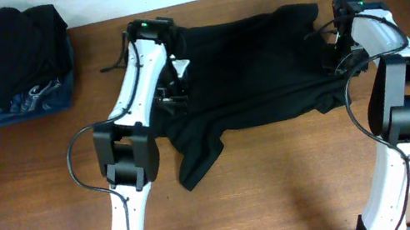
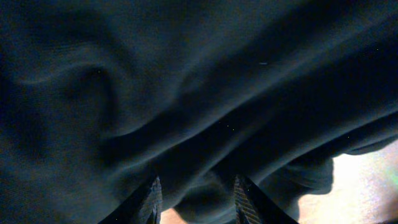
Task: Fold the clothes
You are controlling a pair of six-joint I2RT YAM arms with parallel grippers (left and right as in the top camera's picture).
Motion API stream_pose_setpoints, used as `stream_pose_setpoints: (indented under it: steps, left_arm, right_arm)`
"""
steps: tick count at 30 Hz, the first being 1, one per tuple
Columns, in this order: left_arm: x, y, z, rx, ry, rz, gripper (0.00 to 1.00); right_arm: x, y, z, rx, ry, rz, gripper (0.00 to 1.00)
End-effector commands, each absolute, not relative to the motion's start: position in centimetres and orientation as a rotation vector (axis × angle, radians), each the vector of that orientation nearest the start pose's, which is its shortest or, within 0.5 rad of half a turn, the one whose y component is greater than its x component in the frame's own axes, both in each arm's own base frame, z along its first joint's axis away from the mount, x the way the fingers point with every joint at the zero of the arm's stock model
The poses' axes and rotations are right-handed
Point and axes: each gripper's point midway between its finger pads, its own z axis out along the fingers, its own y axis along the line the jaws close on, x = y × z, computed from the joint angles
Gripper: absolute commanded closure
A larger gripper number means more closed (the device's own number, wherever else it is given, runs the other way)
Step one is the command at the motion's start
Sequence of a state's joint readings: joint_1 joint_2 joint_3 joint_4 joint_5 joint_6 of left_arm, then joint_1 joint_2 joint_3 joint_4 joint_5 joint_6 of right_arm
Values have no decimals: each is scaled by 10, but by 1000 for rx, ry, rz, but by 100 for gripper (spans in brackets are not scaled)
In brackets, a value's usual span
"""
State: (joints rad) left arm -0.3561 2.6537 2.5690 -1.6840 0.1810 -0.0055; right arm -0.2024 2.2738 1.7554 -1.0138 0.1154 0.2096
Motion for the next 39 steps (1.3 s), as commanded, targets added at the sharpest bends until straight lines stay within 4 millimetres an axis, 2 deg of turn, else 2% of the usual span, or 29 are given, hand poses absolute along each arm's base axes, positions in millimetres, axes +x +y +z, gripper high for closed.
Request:
stream_pose_setpoints:
  steps: [1,3,4,9,21,24,29,31,33,34,37,39]
  left_arm:
    - [424,-172,40,461,3316,-206,62]
    - [431,-152,39,354,3325,-125,61]
    - [433,-146,39,320,3329,-137,62]
    - [441,-122,39,271,3327,-145,62]
    - [478,-103,34,216,3196,-113,61]
    - [489,-99,19,231,3174,-133,61]
    - [475,-101,-33,228,3283,-165,61]
    - [475,-97,-42,231,3296,-124,61]
    - [479,-87,-44,236,3283,-32,61]
    - [483,-75,-45,249,3267,55,61]
    - [493,-62,-46,351,3225,60,61]
    - [506,-50,-47,302,3184,56,61]
  right_arm:
    - [409,-130,-15,699,3073,-303,67]
    - [409,-130,-15,699,3073,-302,66]
    - [409,-130,-15,699,3073,-302,66]
    - [413,-123,-16,699,3070,-239,65]
    - [413,-122,-16,700,3071,-225,65]
    - [414,-122,-16,699,3068,-225,65]
    - [417,-123,-16,697,3057,-225,66]
    - [417,-123,-16,697,3053,-225,65]
    - [418,-123,-16,697,3050,-224,65]
    - [419,-124,-16,697,3046,-225,66]
    - [418,-125,-16,697,3047,-242,65]
    - [417,-126,-16,699,3050,-250,65]
